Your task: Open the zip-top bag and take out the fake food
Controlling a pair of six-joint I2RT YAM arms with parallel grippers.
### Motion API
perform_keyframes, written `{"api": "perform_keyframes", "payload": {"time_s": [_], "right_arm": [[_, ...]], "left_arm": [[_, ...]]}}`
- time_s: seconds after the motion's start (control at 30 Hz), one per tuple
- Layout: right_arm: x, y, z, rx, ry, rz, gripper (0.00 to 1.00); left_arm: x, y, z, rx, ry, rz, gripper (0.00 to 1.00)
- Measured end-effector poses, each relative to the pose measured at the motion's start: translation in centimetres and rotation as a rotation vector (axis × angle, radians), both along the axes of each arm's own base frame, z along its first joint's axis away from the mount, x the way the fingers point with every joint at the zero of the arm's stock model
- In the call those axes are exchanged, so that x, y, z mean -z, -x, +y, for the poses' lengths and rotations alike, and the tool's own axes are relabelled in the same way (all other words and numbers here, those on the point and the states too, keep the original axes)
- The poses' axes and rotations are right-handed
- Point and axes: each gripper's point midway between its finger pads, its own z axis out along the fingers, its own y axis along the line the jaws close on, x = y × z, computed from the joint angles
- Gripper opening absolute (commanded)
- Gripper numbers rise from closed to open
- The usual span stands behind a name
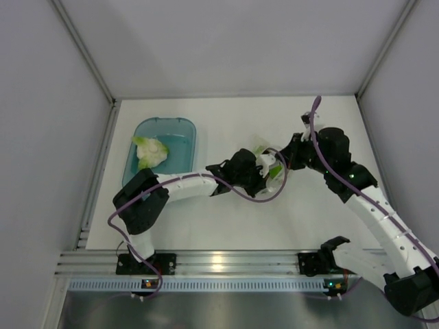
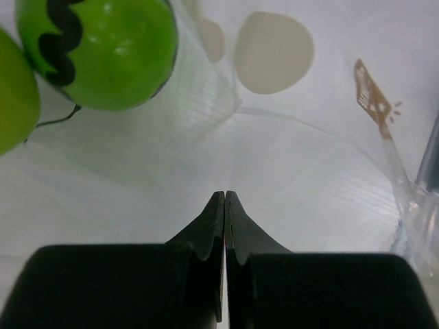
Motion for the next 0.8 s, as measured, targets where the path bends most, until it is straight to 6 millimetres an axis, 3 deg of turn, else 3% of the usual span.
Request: {"api": "perform_keyframes", "payload": {"time_s": [0.2, 0.6, 0.7, 0.8], "right_arm": [[0.1, 0.6, -0.3, 0.022, -0.04, -0.015, 0.0], [-1.0, 2.3, 1.5, 0.036, -0.283, 0.053, 0.0], [-1.4, 2.9, 1.7, 0.028, -0.307, 0.066, 0.0], [-1.3, 3.2, 2.0, 0.015, -0.32, 0.083, 0.0]], "left_arm": [[-0.5, -0.7, 1.6, -0.152, -0.06, 0.012, 0.0], [-5.8, -3.4, 3.2, -0.464, -0.07, 0.078, 0.0], [-7.1, -3.8, 3.5, -0.504, -0.061, 0.082, 0.09], [-7.5, -3.9, 3.8, -0.529, -0.064, 0.095, 0.09]]}}
